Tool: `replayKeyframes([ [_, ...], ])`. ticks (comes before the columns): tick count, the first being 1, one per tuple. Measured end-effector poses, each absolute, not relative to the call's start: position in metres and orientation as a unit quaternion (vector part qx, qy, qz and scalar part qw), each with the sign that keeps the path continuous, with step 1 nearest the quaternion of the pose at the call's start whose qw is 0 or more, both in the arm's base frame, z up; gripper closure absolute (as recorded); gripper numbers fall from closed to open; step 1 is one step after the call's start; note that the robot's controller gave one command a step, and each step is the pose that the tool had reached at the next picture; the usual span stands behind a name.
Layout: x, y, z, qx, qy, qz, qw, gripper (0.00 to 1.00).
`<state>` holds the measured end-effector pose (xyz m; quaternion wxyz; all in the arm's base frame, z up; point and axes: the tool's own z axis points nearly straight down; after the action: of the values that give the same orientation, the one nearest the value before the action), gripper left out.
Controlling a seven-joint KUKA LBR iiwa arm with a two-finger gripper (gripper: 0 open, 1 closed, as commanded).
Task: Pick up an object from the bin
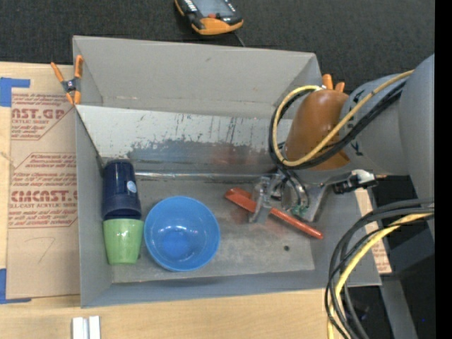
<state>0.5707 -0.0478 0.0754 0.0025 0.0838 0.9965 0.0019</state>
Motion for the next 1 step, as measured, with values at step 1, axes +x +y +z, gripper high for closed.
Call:
replayKeyframes([
  [1,0.5707,-0.0478,0.0754,0.084,0.996,0.002,0.003,1.0],
])
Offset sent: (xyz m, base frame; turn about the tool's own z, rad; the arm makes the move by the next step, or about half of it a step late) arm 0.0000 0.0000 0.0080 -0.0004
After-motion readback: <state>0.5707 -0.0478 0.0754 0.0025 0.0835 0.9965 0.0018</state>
